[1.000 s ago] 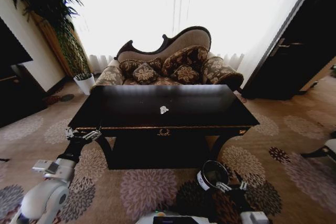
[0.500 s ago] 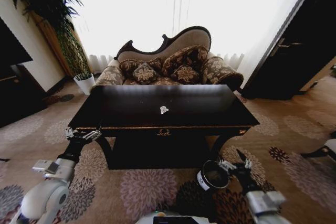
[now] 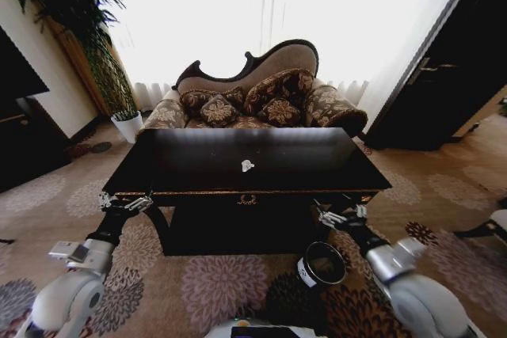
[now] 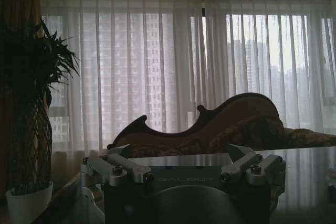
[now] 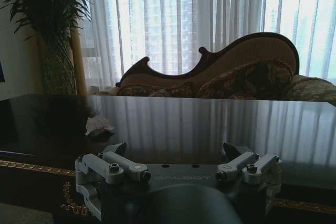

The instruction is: Move to the front of the table and place the trash on the table into the trash bin.

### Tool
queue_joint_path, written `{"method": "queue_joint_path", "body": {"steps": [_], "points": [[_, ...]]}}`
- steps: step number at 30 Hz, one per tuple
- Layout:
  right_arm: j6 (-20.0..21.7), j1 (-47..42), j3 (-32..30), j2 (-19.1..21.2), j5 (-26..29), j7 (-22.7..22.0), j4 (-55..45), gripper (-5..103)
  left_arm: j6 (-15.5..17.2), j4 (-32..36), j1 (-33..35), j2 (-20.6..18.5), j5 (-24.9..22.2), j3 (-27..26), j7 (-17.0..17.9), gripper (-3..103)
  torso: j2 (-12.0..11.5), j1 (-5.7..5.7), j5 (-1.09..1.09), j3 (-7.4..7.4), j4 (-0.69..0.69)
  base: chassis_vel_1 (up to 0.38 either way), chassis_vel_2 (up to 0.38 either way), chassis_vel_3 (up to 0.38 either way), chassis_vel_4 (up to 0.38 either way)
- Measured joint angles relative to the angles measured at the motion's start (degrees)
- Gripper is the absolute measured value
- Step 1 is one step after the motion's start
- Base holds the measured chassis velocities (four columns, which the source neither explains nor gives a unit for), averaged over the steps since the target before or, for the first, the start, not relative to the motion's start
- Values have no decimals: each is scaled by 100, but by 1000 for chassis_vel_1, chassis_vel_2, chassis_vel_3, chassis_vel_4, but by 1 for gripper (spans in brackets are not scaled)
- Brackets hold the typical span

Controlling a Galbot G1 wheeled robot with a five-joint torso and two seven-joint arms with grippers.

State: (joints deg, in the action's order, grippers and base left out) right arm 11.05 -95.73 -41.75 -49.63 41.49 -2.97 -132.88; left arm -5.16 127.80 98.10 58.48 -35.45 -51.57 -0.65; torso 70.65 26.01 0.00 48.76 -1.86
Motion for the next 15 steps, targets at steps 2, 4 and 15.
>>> {"method": "queue_joint_path", "body": {"steps": [2, 4, 15], "points": [[137, 355, 180, 240, 227, -68, 99, 100, 0, 0, 0, 0, 0, 0, 0, 100, 0, 0, 0, 0, 1, 0, 0, 0, 0], [243, 714, 359, 528, 449, -122, 241, 100, 0, 0, 0, 0, 0, 0, 0, 100, 0, 0, 0, 0, 1, 0, 0, 0, 0], [384, 1993, 1561, 1411, 586, -267, 867, 100, 0, 0, 0, 0, 0, 0, 0, 100, 0, 0, 0, 0, 0, 0, 0, 0, 0]]}}
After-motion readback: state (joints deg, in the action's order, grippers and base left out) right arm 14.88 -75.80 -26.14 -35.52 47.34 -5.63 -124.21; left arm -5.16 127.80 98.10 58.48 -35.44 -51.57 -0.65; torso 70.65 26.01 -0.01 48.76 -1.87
